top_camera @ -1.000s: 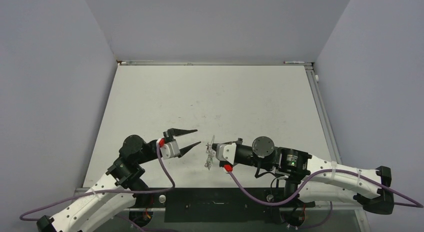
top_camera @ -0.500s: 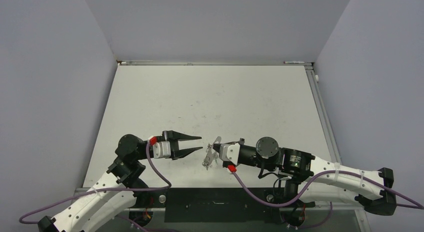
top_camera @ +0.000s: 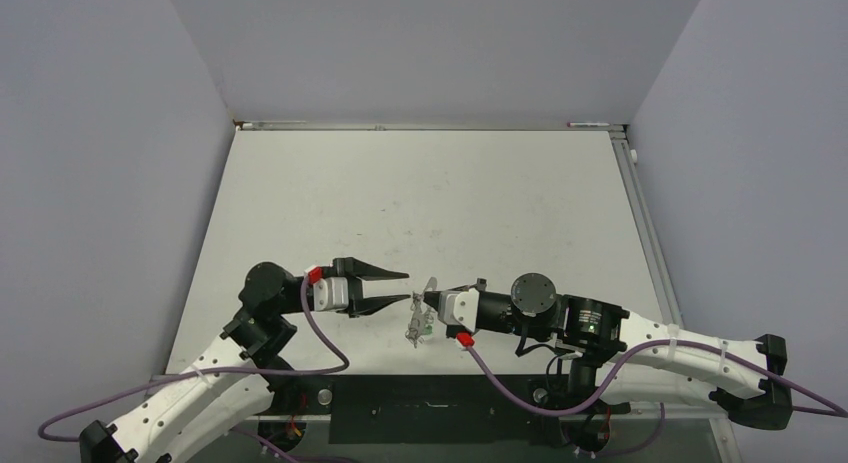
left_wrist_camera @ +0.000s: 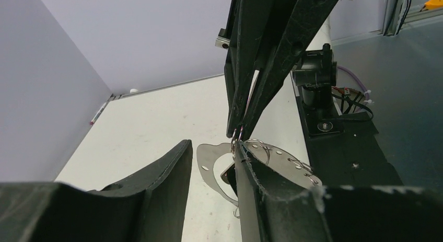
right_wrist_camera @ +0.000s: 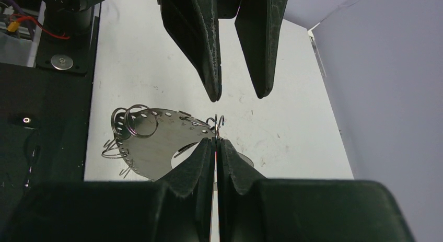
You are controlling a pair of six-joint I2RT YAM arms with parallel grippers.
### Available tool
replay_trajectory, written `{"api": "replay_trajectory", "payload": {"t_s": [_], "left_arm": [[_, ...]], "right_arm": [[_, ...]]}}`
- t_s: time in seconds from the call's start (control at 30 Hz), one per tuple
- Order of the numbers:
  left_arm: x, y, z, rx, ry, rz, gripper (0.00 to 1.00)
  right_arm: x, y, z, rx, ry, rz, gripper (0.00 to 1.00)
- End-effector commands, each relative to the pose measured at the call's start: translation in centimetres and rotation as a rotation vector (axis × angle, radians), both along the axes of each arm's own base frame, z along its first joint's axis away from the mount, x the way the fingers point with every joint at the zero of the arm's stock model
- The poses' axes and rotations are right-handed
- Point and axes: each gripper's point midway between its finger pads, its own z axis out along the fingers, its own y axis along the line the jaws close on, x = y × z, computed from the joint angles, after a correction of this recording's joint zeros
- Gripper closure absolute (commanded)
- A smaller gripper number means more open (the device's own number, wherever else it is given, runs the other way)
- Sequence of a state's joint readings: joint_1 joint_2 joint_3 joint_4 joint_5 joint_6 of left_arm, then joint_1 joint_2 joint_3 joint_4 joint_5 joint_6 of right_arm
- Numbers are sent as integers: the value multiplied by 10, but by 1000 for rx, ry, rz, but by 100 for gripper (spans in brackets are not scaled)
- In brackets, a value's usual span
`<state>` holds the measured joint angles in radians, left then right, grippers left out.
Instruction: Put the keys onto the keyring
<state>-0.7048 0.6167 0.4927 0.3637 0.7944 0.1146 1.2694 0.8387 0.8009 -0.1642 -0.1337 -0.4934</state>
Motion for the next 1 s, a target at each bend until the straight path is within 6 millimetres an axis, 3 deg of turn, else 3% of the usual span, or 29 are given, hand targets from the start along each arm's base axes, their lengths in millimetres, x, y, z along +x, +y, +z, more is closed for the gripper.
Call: {"api": "replay_trajectory", "payload": {"t_s": [0.0, 0.37, 0.73, 0.97], "left_arm": [[-5, -1, 11, -26, -31, -31, 67], [-4, -6, 2, -4, -20, -44, 73], [-10, -1, 10, -42, -49, -42, 67], [-11, -3, 5, -25, -54, -59, 71]], "right_arm": [[-1, 10, 37, 120, -33, 26, 95], [-1, 14, 41, 129, -44, 36, 95], [1, 11, 46, 150, -53, 17, 95], [0, 10, 51, 162, -55, 24, 95]]}}
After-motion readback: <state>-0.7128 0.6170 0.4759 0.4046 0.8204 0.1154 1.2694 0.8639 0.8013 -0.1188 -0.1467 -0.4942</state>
